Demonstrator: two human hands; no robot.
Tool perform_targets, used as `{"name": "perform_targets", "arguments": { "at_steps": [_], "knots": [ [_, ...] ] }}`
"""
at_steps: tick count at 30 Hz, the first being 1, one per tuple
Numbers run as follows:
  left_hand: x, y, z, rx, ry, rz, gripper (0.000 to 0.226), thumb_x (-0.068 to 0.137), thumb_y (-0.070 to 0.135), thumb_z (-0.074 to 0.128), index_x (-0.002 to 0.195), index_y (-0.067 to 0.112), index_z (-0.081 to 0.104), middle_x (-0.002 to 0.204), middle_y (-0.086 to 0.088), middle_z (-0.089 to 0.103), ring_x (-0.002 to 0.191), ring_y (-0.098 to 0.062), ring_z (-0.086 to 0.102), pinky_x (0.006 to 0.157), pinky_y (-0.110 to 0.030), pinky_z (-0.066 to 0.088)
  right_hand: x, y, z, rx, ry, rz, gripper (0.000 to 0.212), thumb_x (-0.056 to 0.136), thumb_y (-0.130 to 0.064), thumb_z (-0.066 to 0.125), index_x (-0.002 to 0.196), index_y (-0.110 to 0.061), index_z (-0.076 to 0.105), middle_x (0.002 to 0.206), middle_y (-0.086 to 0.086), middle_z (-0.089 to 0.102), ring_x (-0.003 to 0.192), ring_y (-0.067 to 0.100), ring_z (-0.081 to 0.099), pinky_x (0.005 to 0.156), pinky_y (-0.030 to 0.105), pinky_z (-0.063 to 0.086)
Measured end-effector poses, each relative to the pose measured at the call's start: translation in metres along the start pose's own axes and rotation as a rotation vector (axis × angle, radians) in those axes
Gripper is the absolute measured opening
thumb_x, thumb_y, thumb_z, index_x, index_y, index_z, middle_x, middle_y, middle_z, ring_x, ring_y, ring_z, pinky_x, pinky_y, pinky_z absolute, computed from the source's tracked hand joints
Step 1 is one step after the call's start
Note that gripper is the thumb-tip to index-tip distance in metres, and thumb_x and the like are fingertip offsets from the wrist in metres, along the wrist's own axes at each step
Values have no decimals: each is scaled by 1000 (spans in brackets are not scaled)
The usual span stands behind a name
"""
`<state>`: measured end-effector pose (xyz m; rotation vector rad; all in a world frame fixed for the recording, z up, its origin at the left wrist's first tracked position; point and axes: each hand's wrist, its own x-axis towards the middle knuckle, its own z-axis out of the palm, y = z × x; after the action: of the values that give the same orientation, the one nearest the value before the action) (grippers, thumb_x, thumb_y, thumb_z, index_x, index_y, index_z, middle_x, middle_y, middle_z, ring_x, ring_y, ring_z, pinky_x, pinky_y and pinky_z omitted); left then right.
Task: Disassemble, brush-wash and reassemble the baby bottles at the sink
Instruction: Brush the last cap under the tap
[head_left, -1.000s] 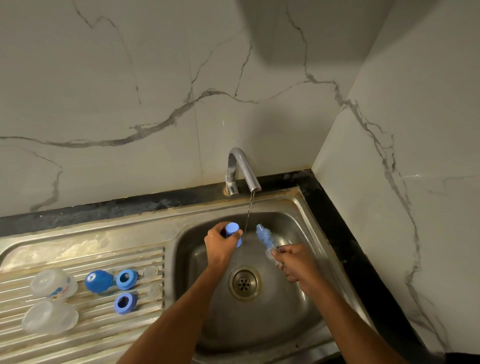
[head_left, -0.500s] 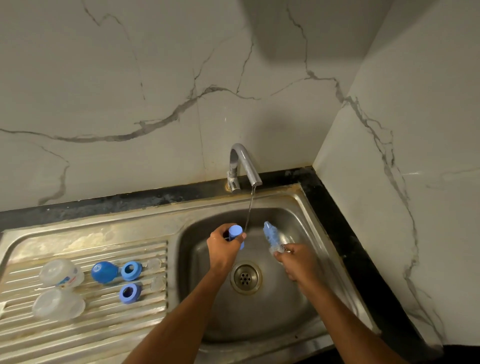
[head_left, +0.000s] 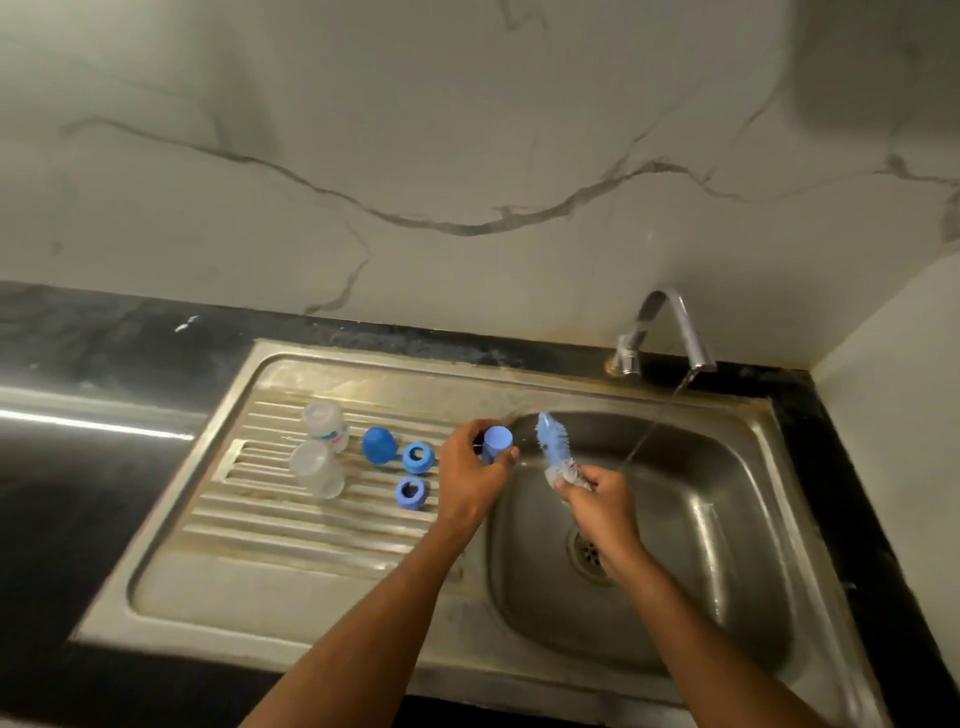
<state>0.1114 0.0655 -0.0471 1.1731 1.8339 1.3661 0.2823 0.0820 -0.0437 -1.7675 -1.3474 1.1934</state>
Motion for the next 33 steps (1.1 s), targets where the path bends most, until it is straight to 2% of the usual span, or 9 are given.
{"name": "perform_targets", "arguments": {
  "at_steps": [3,6,11,16,19,22,26,28,33],
  "knots": [
    [-4,-9,-25,23,54,22,30,78,18,82,105,22,68,97,12,69,93,0,65,80,-11,51,-3,-7,20,23,-8,-36,15,79,-36,79,77,-21,75,54,-7,63,48,10,52,53,32,42],
    [-8,-14,-47,34,108,25,26,78,17,80,101,22,69,94,12,70,90,-4,66,79,-16,53,-9,-11,35,42,-24,-64,17,80,-36,77,77,-20,73,48,-10,55,44,8,44,51,30,36],
    [-13,-16,-79,16,194,32,22,78,11,80,96,19,69,88,11,70,86,-5,66,76,-14,51,-19,-22,54,16,-45,-117,19,82,-34,77,71,-20,71,47,-12,53,45,7,42,51,27,34],
    [-15,-26,-105,49,239,26,27,79,10,78,101,21,67,95,9,69,92,-5,65,81,-15,52,-32,-37,65,11,-98,-128,11,85,-31,76,75,-28,73,58,-10,66,51,4,53,49,27,41],
    [-16,-33,-113,81,239,-11,33,76,9,77,106,21,68,99,9,68,95,-2,64,84,-15,51,-37,-42,67,15,-119,-136,3,86,-28,75,83,-27,75,62,-11,68,51,1,56,47,23,42],
    [-18,-36,-119,112,233,-62,35,76,11,76,108,21,68,100,9,67,94,-1,63,81,-7,47,-39,-43,70,9,-130,-137,4,87,-27,75,89,-24,76,63,-11,68,52,0,57,47,19,41],
    [-19,-39,-123,146,230,-90,33,74,12,73,106,18,67,97,7,66,90,-5,62,74,-3,43,-39,-43,72,-8,-123,-128,6,86,-29,75,88,-23,77,63,-10,69,53,2,57,49,24,42],
    [-19,-43,-124,157,226,-96,32,75,12,73,106,17,66,97,5,66,90,-7,62,74,-5,44,-39,-44,72,-19,-114,-130,4,86,-28,75,88,-24,76,63,-10,69,54,3,58,49,24,42],
    [-17,-52,-125,174,222,-129,39,74,16,73,112,18,64,102,3,65,93,-12,63,82,-26,54,-40,-44,70,-16,-118,-133,6,87,-28,75,81,-26,74,63,-8,69,54,5,58,48,25,43]
  ]
}}
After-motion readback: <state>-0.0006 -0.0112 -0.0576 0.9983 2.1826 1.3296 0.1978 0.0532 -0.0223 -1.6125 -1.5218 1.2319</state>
